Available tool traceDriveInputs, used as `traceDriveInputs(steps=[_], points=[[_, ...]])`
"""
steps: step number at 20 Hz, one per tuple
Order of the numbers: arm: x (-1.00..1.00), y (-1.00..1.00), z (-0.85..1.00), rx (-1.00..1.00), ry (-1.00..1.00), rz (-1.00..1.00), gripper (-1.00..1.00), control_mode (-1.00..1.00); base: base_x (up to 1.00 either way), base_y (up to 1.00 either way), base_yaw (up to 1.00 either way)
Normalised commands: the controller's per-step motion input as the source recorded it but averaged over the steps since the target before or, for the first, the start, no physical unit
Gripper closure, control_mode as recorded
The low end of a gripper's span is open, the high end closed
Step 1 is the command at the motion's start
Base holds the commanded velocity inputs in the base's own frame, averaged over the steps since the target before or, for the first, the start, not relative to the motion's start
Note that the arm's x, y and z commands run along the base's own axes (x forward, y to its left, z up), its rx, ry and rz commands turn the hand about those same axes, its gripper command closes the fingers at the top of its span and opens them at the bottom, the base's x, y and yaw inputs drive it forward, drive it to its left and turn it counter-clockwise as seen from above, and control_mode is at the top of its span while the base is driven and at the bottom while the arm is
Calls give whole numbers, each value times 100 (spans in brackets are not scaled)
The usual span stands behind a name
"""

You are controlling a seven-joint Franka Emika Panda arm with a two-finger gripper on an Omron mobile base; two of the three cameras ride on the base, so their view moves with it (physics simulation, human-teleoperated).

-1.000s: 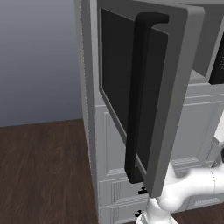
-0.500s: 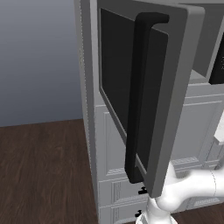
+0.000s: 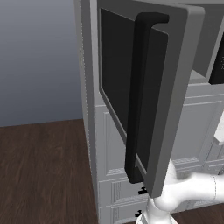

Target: Open the microwave, place the bowl with waffle inside the microwave, then close the microwave door and turn it on.

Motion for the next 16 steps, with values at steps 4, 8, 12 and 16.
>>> traceDriveInputs(steps=[4,8,12,16], points=[[-94,16,0,1,-25,-2,100,-100,0,0,0],[-95,77,0,0,-32,0,100,-100,0,0,0],[-71,100,8,-1,-23,0,100,-100,0,0,0],[-43,100,52,-9,-6,0,100,-100,0,0,0]])
